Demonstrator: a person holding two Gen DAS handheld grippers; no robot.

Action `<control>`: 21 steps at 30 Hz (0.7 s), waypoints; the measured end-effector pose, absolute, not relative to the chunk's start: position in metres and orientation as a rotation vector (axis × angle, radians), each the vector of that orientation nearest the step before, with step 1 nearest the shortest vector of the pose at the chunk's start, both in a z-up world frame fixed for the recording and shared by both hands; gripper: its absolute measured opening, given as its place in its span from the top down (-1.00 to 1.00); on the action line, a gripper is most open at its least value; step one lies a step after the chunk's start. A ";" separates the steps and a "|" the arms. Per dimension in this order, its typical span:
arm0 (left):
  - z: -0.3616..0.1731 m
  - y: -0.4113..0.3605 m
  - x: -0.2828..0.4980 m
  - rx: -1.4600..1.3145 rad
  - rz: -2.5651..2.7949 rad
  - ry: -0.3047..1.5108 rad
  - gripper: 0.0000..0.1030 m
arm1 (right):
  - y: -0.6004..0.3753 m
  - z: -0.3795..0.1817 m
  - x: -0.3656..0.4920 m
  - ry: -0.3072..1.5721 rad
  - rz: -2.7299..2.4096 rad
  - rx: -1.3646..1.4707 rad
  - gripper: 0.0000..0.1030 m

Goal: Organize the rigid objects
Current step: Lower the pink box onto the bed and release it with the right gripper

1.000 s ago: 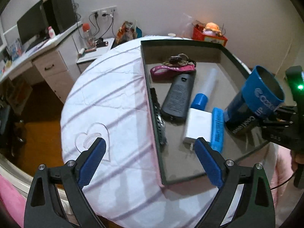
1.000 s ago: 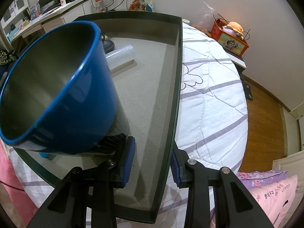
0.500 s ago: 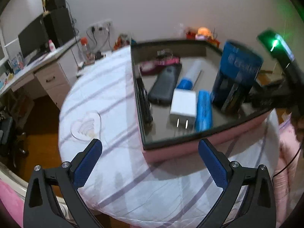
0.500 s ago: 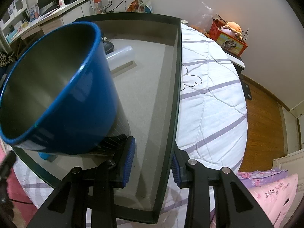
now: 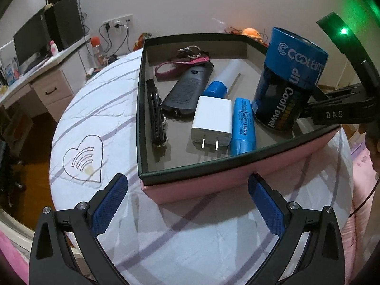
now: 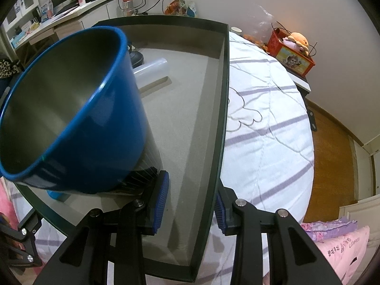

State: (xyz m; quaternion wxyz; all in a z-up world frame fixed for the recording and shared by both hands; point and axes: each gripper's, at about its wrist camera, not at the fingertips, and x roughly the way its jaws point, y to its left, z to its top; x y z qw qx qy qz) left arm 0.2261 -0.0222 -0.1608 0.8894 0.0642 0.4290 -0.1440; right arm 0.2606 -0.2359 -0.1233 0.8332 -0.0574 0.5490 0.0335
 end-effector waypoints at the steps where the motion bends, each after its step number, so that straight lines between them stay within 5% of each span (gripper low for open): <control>1: -0.161 -0.022 0.228 0.132 -0.297 0.891 -0.99 | -0.235 -0.123 0.262 1.164 0.070 -0.122 0.28; 10: -0.155 -0.028 0.209 0.108 -0.324 0.910 -0.99 | -0.232 -0.118 0.257 1.162 0.087 -0.101 0.24; 14: -0.135 -0.023 0.190 0.101 -0.377 0.904 -0.99 | -0.237 -0.100 0.237 1.116 0.039 -0.127 -0.46; 21: -0.073 -0.021 0.162 0.150 -0.301 0.718 -0.99 | -0.240 -0.041 0.187 0.942 0.047 -0.063 -0.55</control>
